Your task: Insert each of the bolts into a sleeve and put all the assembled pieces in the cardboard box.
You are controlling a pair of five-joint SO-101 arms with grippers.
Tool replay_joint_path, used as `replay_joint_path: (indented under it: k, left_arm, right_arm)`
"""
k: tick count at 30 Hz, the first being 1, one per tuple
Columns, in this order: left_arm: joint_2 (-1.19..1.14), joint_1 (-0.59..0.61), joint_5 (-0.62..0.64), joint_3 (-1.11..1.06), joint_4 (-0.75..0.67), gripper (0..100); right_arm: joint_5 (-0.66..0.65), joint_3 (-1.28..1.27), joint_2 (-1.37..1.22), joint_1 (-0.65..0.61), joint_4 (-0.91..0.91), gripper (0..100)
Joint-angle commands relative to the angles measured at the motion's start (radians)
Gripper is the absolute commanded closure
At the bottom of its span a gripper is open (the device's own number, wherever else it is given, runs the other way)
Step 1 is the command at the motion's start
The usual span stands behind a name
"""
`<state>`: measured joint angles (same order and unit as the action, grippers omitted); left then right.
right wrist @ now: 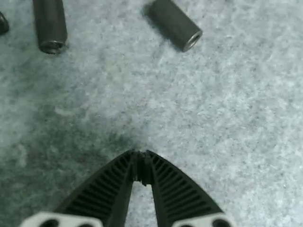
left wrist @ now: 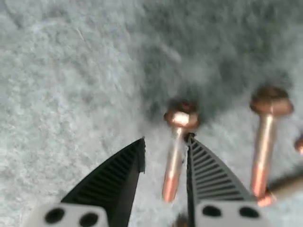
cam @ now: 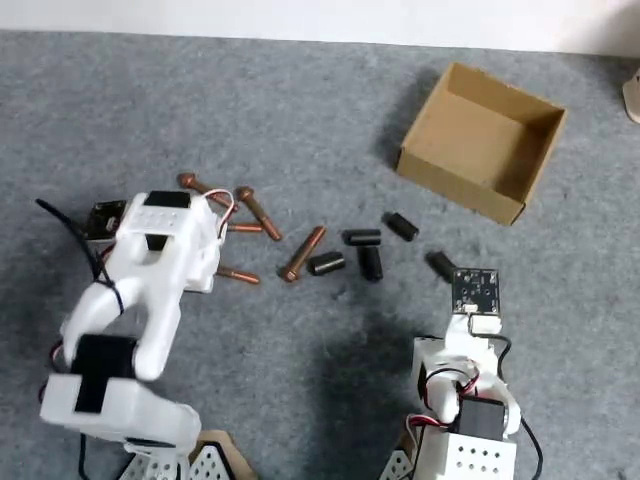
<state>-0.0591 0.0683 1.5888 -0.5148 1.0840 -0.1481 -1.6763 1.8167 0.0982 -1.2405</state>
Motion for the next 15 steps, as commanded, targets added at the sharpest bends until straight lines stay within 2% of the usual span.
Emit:
replay_joint_path:
  k: [1,15]
  left_arm:
    - [-0.048,0.042,0.002,0.087,-0.008,86]
    - [-0.17,0.064,0.002,0.159,-0.008,86]
  right_arm:
    - [-0.002,-0.113,0.012,-0.004,0.001,99.4]
    - [-0.003,-0.113,0.012,-0.004,0.001,99.4]
